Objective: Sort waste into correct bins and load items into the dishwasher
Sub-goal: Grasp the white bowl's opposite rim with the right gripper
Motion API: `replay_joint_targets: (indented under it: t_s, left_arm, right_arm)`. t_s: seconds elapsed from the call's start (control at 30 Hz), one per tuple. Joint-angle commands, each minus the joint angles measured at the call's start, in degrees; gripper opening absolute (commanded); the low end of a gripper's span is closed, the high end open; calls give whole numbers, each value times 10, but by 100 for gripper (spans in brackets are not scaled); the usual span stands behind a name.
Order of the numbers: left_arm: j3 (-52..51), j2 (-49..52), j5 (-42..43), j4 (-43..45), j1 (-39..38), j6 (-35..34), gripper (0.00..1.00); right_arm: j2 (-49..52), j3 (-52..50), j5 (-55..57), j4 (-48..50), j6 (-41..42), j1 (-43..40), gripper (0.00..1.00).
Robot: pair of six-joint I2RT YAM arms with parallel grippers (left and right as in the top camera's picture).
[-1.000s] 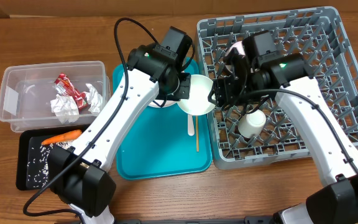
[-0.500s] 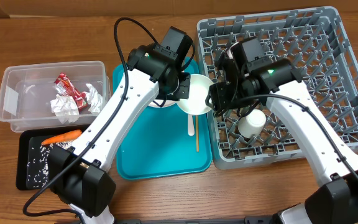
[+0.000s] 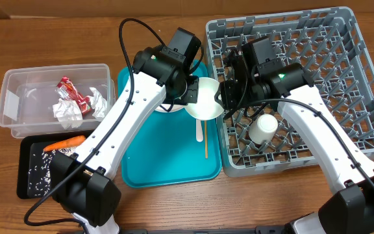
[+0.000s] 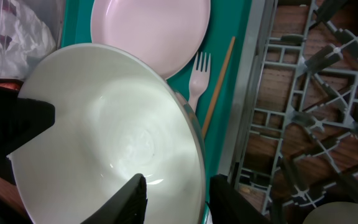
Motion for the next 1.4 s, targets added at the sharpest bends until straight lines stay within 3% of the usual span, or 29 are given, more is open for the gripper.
replay_joint_targets:
  t_s: [0.0,0.2,0.37,0.8,0.93,0.97,1.2,1.37]
  left_arm:
    - [10,-6,3,2,0,-4,4]
    - [10,-6,2,2,0,-3,4]
    - [10,-6,2,4,0,-2,4]
    - [10,-6,3,6,0,-1,6]
    - [19,-8,3,5,1,29,8]
    - [23,-9,3,5,1,34,10]
    - [73,-10,2,1,1,53,49]
    - [100,-10,2,-11,13,57,58]
  right_arm:
    - [11,-1,2,4,5,2,33]
    - [36,-1,1,4,5,2,28]
    - [37,-1,1,4,4,2,4]
    - [37,-1,2,9,4,2,4]
    - [37,-1,32,11,5,2,4]
    - [37,-1,40,12,5,2,4]
    - [37,-1,53,25,5,2,4]
    - [37,0,82,35,5,0,4]
